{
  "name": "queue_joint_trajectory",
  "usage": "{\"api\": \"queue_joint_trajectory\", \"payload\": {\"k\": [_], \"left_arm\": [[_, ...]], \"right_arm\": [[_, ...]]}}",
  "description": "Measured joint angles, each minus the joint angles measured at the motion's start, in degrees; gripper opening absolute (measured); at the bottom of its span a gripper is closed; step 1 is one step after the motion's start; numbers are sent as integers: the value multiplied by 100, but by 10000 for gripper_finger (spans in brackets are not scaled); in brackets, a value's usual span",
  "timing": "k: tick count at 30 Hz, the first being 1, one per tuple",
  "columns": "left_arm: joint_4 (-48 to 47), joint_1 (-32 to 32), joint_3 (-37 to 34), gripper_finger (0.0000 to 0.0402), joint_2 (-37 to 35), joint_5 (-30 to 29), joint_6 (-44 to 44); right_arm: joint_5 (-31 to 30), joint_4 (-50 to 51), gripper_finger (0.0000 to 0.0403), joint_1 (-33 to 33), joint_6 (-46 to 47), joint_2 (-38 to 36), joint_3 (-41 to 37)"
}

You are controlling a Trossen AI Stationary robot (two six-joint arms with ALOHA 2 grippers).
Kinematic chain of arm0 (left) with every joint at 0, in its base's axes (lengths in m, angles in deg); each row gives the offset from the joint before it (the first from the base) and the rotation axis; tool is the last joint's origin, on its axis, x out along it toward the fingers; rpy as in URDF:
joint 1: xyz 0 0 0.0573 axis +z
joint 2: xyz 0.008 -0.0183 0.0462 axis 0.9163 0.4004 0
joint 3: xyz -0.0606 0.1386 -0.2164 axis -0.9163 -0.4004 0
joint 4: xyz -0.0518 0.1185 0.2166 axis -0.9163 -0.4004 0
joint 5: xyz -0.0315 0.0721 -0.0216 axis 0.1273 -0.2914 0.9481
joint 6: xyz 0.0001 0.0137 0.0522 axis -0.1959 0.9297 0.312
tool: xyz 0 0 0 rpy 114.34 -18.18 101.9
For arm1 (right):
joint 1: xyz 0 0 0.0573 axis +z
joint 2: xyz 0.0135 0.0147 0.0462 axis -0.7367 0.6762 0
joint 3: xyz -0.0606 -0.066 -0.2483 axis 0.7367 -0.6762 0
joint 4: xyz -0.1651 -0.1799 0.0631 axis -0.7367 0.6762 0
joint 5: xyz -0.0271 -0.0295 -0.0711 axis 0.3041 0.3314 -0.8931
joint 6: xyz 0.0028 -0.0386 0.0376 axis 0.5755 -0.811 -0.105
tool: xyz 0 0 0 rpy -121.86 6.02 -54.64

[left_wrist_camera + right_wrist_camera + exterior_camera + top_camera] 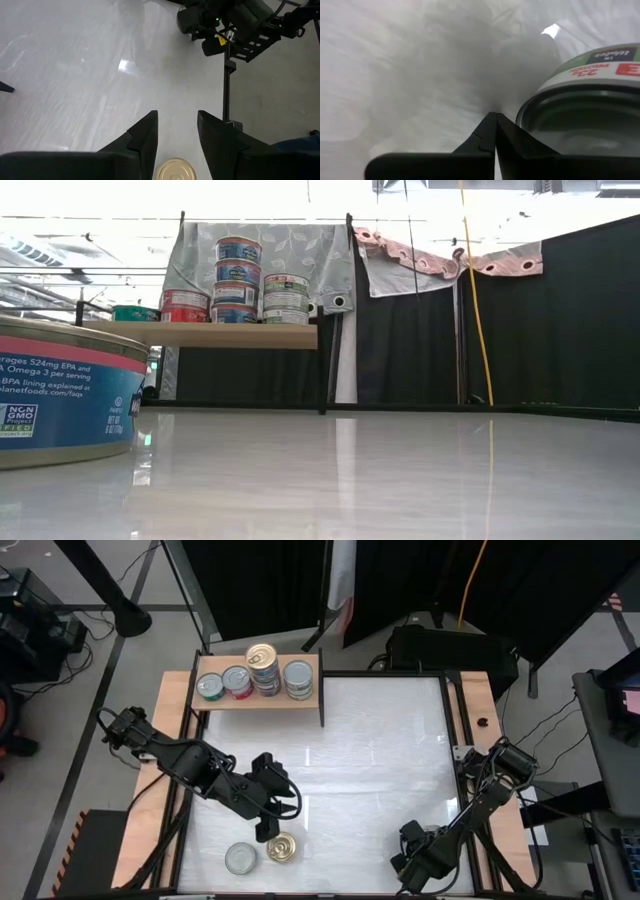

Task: Stack canned seafood by type on shelf
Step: Stack the green white tuna can on top of the green white tuna cans on the shelf

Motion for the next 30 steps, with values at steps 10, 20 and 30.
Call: {"api": "queue_joint_trajectory", "payload": {"k": [10, 20, 30], "left_arm": [[-35, 7, -1, 138, 0, -88, 99], [-164, 48, 0, 138, 0, -99, 145], [-151, 52, 0, 138, 0, -97, 241]], "right_arm": [[-267, -73, 0, 25, -112, 13, 26], [-838, -301, 0, 36, 110, 46, 289], [-789, -262, 0, 42, 298, -84, 307]]}}
